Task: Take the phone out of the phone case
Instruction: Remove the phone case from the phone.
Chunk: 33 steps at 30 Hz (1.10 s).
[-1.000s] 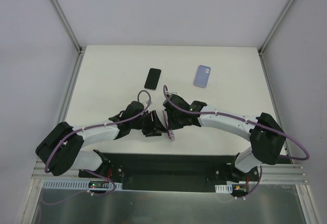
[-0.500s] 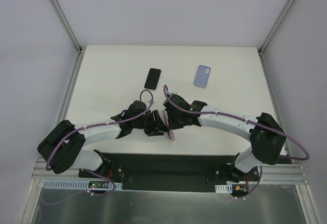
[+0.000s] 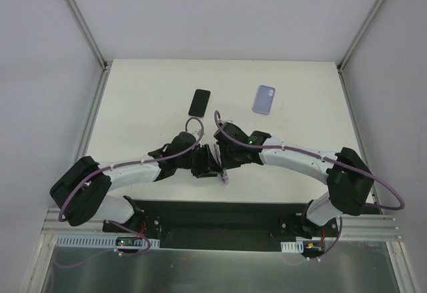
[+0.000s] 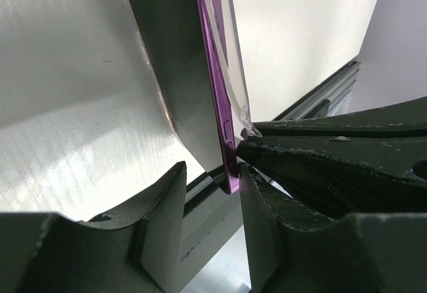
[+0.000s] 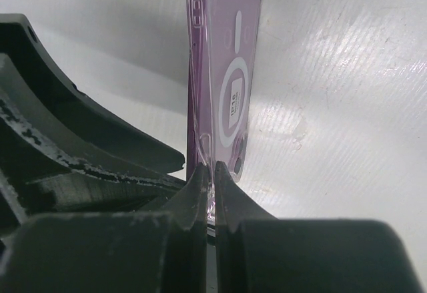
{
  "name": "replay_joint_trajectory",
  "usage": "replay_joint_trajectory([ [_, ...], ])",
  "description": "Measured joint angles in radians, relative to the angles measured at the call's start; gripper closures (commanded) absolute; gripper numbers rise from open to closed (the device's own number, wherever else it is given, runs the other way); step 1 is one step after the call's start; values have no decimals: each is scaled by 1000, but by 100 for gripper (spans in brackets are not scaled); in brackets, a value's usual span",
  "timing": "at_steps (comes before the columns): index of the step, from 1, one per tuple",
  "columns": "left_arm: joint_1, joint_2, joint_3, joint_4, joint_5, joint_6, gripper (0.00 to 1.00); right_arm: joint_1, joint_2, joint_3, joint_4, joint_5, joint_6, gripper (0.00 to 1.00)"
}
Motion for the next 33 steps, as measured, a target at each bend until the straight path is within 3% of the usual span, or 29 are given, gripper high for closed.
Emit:
replay_joint_trajectory([
  [12, -103, -24, 62, -138, -199, -18, 70, -3, 0, 2, -4, 0, 1, 99],
  [23, -244, -16, 180, -338, -487, -29, 76, -3, 0, 2, -3, -3, 8, 99],
  [33, -280, 25, 204, -351, -570, -90, 78, -6, -4, 2, -24, 17, 7, 99],
])
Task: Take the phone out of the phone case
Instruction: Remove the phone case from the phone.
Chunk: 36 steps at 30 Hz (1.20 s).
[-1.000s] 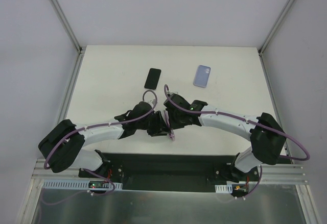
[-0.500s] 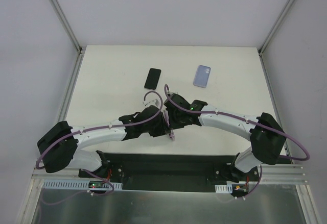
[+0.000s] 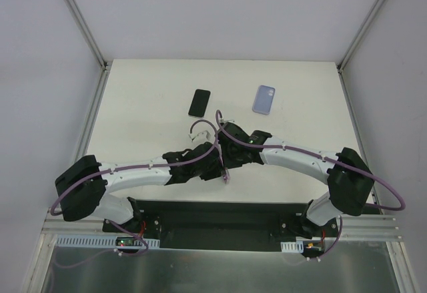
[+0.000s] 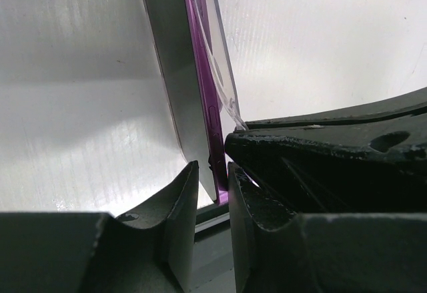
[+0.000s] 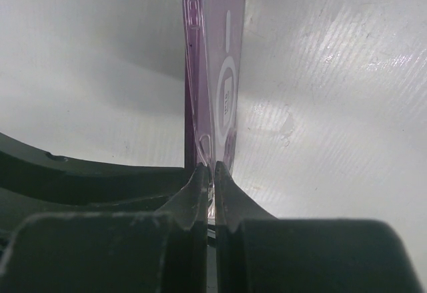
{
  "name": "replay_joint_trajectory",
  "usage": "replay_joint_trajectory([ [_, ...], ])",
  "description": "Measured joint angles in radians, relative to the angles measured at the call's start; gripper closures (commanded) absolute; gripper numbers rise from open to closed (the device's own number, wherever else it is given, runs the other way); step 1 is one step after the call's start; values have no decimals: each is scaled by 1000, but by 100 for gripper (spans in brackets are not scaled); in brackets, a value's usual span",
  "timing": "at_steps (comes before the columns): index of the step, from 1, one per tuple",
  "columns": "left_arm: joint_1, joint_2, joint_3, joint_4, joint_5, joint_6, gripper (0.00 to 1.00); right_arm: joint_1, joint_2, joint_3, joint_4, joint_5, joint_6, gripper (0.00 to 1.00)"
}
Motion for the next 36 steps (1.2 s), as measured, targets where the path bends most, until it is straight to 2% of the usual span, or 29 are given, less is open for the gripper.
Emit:
replay_joint_trajectory([
  [10, -6, 32, 30, -14, -11, -14, 80, -2, -3, 1, -17, 22, -3, 99],
  [22, -50, 83, 149, -225, -111, -35, 81, 5, -2, 1, 0, 9, 0, 99],
  [36, -61, 151, 185, -292, -158, -51, 82, -5, 3, 1, 21, -29, 10, 99],
])
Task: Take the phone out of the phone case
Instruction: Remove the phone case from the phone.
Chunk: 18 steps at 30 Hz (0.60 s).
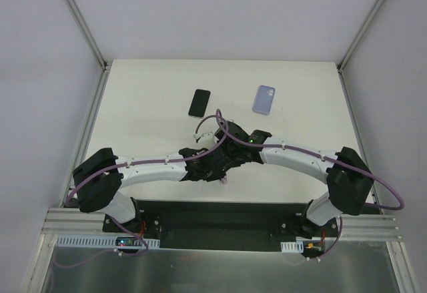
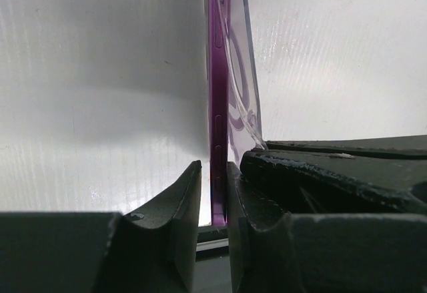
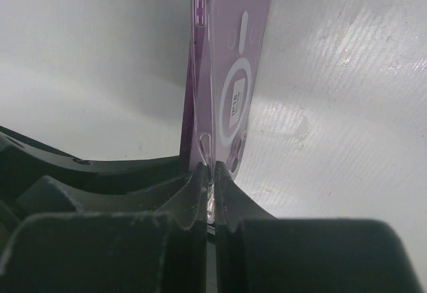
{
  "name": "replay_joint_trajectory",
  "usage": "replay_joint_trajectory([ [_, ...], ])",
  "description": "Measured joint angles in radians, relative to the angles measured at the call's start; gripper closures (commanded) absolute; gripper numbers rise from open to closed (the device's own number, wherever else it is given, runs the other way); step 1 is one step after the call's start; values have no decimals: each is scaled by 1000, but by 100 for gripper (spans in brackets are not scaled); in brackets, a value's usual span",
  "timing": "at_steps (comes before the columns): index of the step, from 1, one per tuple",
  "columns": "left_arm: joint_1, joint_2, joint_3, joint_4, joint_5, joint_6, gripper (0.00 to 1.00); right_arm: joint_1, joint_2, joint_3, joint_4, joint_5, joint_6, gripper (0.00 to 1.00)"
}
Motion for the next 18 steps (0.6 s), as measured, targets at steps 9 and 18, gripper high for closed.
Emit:
replay_joint_trajectory([
  [9, -5, 1, 2, 2, -22, 12, 100, 0, 0, 0, 3, 0, -3, 99],
  [18, -4, -33, -50, 63, -23, 15, 100, 14, 42, 44, -37, 34, 10, 80],
])
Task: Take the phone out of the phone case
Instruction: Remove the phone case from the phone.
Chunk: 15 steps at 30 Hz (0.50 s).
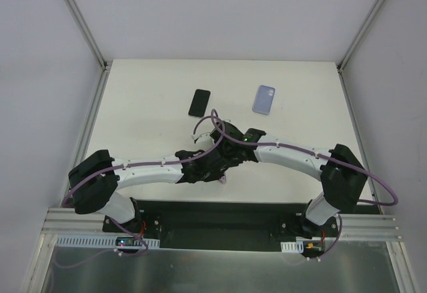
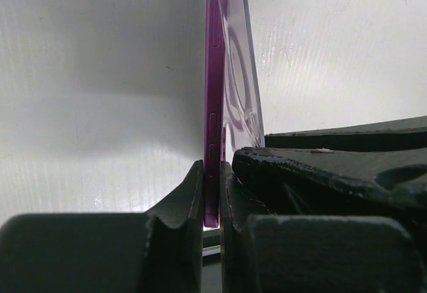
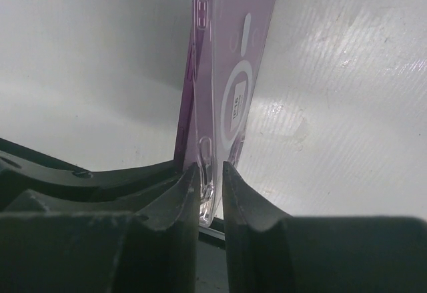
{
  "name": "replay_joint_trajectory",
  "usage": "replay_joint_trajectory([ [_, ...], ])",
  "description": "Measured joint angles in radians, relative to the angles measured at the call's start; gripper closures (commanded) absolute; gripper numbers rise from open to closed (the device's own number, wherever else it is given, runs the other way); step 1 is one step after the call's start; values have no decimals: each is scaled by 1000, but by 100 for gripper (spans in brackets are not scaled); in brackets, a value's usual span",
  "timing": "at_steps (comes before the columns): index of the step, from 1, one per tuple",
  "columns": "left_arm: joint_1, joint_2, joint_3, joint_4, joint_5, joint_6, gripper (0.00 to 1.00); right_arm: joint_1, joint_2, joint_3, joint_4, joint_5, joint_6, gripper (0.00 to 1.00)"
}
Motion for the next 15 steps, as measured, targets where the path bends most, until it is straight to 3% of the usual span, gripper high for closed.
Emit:
replay_joint_trajectory([
  [11, 3, -30, -42, 34, 6, -10, 100, 7, 65, 72, -70, 10, -8, 83],
  [13, 3, -36, -52, 41, 7, -14, 100, 7, 76, 84, -80, 7, -8, 87],
  [14, 6, -39, -57, 46, 8, -15, 100, 7, 79, 86, -81, 7, -8, 97],
  [15, 8, -43, -62, 51, 8, -15, 100, 6, 79, 86, -81, 7, -5, 99],
])
